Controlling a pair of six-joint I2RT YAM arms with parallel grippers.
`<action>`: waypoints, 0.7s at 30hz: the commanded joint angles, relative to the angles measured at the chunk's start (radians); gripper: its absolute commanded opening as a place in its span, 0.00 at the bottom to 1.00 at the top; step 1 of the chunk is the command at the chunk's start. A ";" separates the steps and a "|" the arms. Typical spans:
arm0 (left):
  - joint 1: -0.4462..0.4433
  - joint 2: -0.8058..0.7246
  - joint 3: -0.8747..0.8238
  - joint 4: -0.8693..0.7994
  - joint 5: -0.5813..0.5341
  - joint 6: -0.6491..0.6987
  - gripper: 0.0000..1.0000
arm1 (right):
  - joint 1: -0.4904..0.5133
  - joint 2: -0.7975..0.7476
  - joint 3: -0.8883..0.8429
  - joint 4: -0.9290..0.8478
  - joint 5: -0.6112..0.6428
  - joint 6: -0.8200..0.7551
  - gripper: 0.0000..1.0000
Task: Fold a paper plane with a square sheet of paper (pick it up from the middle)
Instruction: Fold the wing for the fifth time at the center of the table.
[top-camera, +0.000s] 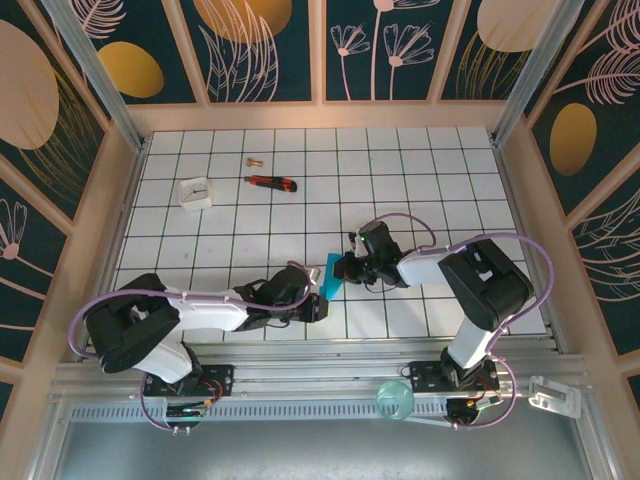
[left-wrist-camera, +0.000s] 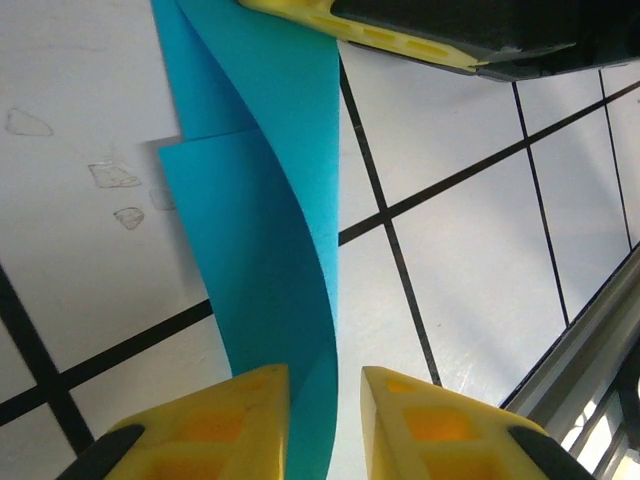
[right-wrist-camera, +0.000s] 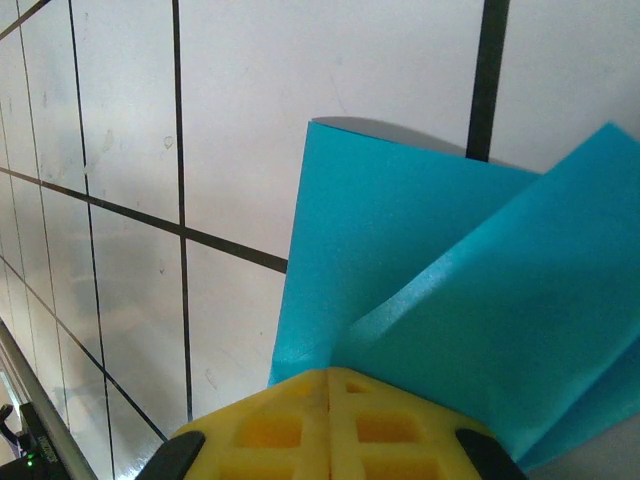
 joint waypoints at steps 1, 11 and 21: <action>-0.006 0.027 0.025 -0.068 -0.023 0.039 0.24 | -0.006 0.071 -0.024 -0.089 0.073 -0.026 0.06; -0.004 0.011 0.007 -0.085 -0.085 0.028 0.21 | -0.005 0.075 -0.017 -0.093 0.070 -0.031 0.07; 0.016 0.007 -0.053 0.037 -0.007 -0.031 0.07 | -0.006 0.075 -0.019 -0.098 0.074 -0.032 0.07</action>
